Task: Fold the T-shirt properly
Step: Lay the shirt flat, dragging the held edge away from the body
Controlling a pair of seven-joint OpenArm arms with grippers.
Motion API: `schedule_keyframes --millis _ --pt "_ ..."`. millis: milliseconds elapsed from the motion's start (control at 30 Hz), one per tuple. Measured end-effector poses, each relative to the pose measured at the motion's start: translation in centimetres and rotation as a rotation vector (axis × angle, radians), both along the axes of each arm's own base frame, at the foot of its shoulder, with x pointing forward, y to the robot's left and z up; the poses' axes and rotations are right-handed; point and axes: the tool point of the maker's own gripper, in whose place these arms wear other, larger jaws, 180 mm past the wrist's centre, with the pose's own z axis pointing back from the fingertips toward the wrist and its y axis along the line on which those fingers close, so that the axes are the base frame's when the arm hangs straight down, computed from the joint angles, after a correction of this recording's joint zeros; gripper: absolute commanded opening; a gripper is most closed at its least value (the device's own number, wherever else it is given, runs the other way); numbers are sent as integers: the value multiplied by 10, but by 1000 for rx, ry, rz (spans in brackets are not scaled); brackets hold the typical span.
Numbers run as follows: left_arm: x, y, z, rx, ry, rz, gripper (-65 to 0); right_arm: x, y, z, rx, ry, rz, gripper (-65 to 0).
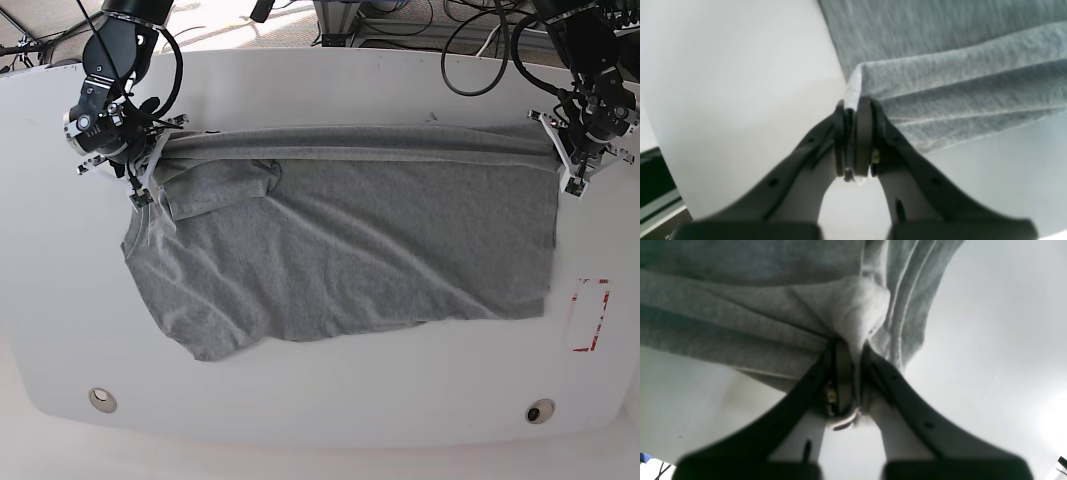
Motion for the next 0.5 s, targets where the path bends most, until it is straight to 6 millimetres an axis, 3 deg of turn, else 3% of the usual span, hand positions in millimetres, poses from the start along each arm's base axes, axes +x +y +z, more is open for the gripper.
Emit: schedule_keyframes --millis 167,367,500 --pt "12 -9 3 3 -10 -31 -526 7 -2 4 -8 -11 -3 -648" --pt "16 -6 6 17 -19 -28 -468 16 -4 10 -16 -37 -6 -629" --pt "23 -5 11 22 -33 -24 -385 24 -9 14 -28 -45 -12 -472"
